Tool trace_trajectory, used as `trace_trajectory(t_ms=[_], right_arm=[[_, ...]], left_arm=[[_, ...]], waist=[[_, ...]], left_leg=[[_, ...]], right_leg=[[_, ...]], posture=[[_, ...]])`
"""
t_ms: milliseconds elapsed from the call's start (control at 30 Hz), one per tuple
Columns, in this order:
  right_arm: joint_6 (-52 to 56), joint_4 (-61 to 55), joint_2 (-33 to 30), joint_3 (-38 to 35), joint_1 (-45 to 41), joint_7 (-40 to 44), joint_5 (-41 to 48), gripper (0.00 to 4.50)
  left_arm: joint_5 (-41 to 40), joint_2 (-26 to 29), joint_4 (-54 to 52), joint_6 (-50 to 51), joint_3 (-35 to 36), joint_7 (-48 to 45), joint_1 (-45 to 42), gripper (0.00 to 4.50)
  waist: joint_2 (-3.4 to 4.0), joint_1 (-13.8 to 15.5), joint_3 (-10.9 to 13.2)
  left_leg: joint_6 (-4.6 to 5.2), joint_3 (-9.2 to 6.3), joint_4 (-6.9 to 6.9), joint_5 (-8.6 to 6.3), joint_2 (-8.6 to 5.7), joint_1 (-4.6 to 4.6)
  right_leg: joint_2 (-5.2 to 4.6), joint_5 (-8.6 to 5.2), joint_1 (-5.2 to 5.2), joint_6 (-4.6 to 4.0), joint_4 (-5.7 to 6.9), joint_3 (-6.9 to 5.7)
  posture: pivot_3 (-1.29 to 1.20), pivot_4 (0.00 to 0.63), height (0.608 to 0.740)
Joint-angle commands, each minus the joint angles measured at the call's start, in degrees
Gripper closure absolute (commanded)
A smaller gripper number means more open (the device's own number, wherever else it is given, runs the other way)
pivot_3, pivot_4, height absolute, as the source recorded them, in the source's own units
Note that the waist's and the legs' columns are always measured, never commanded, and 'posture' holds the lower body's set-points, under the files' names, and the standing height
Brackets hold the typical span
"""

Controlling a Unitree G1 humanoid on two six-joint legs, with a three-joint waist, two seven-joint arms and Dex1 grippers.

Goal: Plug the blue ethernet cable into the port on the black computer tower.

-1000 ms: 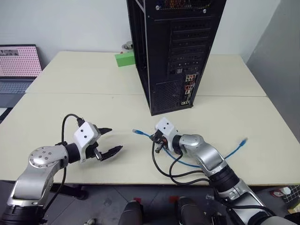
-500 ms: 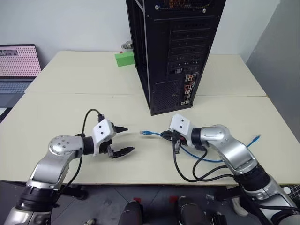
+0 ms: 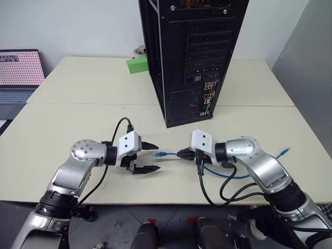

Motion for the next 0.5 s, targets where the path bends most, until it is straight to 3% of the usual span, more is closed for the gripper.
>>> trace_trajectory(t_ms=[33, 433, 500], right_arm=[[-1.2, -2.6, -0.5, -0.2, -1.3, 0.9, -0.1, 4.5], [-2.0, -2.4, -0.7, 0.1, -1.7, 1.7, -0.7, 4.5], [-2.1, -2.4, -0.9, 0.1, -1.7, 2.0, -0.7, 4.5]], left_arm=[[0.0, -0.5, 1.1, -2.0, -0.3, -1.4, -1.4, 1.45], [1.4, -2.1, 4.1, -4.6, -1.2, -1.8, -3.1, 4.13], [1.6, -2.2, 4.4, -5.0, -1.3, -1.9, -3.3, 4.21]], waist=[[0.0, 0.0, 0.0], [0.0, 0.0, 0.0], [0.0, 0.0, 0.0]], left_leg=[[0.0, 0.0, 0.0, 0.0, 0.0, 0.0], [0.0, -0.01, 0.02, 0.0, 0.0, 0.0], [0.0, -0.01, 0.02, 0.0, 0.0, 0.0]], right_leg=[[0.0, 0.0, 0.0, 0.0, 0.0, 0.0], [0.0, 0.0, 0.0, 0.01, 0.01, 0.0], [0.0, 0.01, 0.0, 0.01, 0.02, 0.0]], posture=[[0.0, 0.15, 0.74], [0.0, 0.15, 0.74], [0.0, 0.15, 0.74]])
